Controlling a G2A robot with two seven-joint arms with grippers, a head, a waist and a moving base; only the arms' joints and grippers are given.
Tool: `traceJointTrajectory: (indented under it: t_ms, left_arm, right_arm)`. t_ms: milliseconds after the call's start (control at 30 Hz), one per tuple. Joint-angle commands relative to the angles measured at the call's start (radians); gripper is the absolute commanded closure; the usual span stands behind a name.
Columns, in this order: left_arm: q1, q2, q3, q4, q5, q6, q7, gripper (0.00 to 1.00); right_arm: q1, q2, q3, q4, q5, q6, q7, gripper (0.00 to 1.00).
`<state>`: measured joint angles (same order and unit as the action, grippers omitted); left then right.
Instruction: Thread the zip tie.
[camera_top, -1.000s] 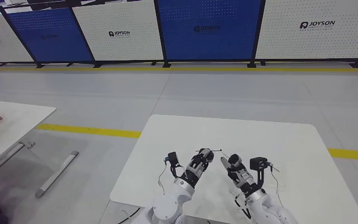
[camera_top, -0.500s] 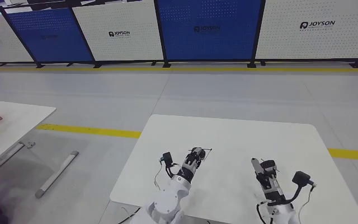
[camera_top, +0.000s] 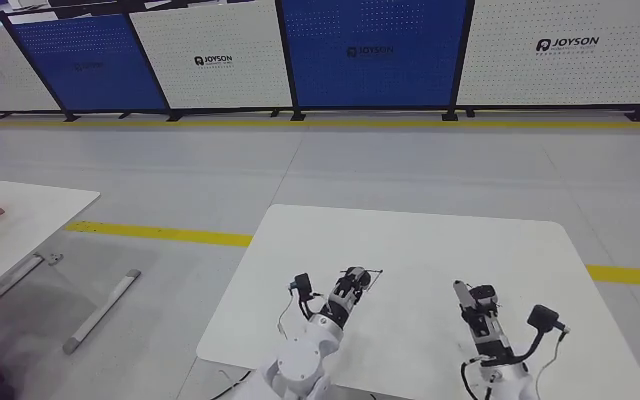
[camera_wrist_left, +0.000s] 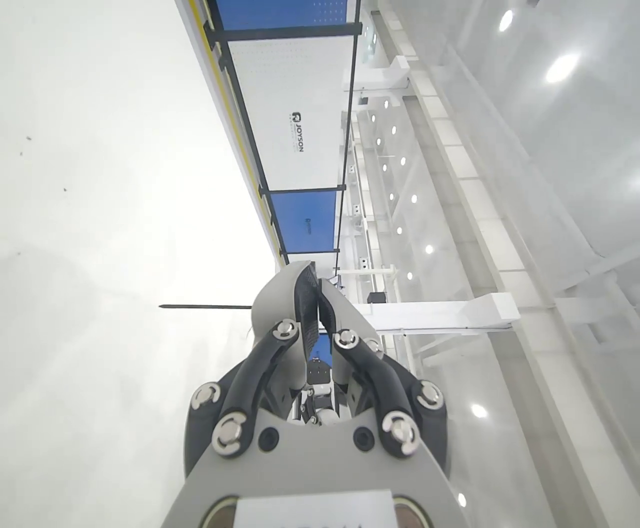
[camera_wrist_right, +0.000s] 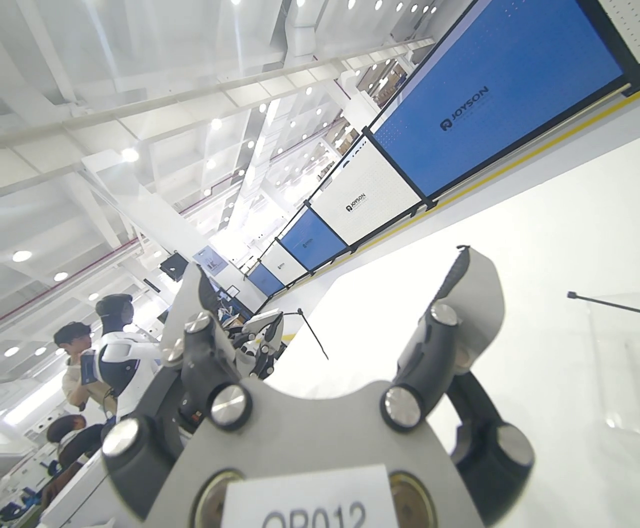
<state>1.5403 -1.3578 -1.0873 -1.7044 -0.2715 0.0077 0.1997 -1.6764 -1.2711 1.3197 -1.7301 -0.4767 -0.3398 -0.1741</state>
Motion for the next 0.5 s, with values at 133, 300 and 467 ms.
traceJointTrajectory:
  t_ms: [133, 300, 467]
  left_arm:
    - [0.009, -0.005, -0.04, 0.004, -0.119, -0.034, 0.035, 1.0]
    - [0.007, -0.007, -0.058, 0.005, -0.182, -0.021, 0.024, 1.0]
    - [0.007, -0.007, -0.058, 0.005, -0.182, -0.021, 0.024, 1.0]
  right_arm:
    - [-0.049, 0.011, 0.075, -0.023, 0.114, 0.0, -0.021, 0.0]
    - [-0.061, 0.013, 0.093, -0.018, 0.186, 0.0, -0.012, 0.0]
    - [-0.061, 0.013, 0.093, -0.018, 0.186, 0.0, -0.012, 0.0]
